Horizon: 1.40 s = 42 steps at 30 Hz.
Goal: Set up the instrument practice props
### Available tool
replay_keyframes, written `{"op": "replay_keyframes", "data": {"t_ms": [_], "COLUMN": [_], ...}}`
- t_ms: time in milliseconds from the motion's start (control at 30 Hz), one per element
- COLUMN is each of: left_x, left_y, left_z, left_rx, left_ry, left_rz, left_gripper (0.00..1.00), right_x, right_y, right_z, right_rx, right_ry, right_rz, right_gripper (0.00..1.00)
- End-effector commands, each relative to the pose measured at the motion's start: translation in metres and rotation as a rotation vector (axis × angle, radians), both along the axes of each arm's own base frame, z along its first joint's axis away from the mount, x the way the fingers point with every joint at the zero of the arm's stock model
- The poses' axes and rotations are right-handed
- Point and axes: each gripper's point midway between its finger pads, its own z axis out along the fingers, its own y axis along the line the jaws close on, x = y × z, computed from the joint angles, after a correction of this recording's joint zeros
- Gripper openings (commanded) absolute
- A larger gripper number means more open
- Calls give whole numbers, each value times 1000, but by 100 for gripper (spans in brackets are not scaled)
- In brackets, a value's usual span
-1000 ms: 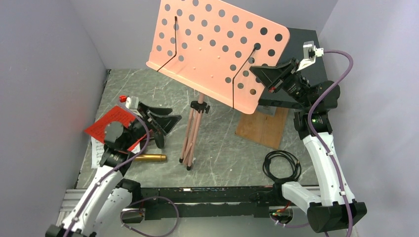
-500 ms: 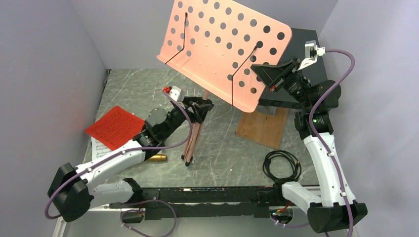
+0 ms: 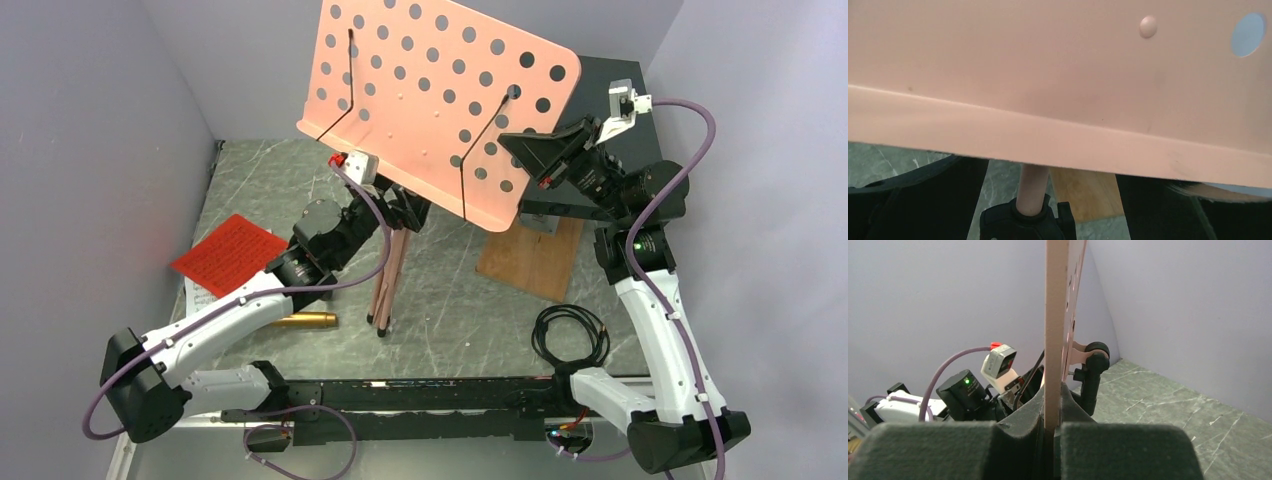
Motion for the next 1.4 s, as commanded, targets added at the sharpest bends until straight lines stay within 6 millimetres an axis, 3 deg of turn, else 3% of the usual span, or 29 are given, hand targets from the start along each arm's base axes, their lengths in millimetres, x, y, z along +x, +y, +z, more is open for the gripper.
{"op": "replay_keyframes", "data": {"t_ms": [0,367,467,567,667,767,900,1067,1200,1333,1367], "left_x": [-8,4,12,19,27,28,35,35,36,35,36], "left_y": [2,-14,-18,-21,-18,-20,-20,-21,-11,-1,0], "left_z": [21,26,27,25,27,37,44,61,76,67,60], "left_rx": [-26,9,41,79,106,130,170,195,194,186,184], "left_ry": [17,-59,-97,-122,-155,-203,-205,-262,-306,-285,-265], "left_rz": [-19,-36,-21,0,39,37,64,62,114,148,151], "left_gripper": [97,59,60,68,65,50,9,2,0,2,10], "right_x": [-38,-42,-46,-50,-55,-61,-66,-72,-68,-78,-81], "right_y": [3,9,13,18,21,25,31,37,38,49,53], "right_z": [42,41,43,43,41,36,30,29,37,39,38], "right_rx": [-119,-118,-125,-144,-163,-171,-178,-200,-195,-213,-216], "right_ry": [-390,-393,-400,-393,-402,-405,-394,-390,-404,-453,-463], "right_rz": [2,35,50,66,81,97,115,150,136,208,228], "right_gripper": [0,0,0,0,0,0,0,0,0,0,0]}}
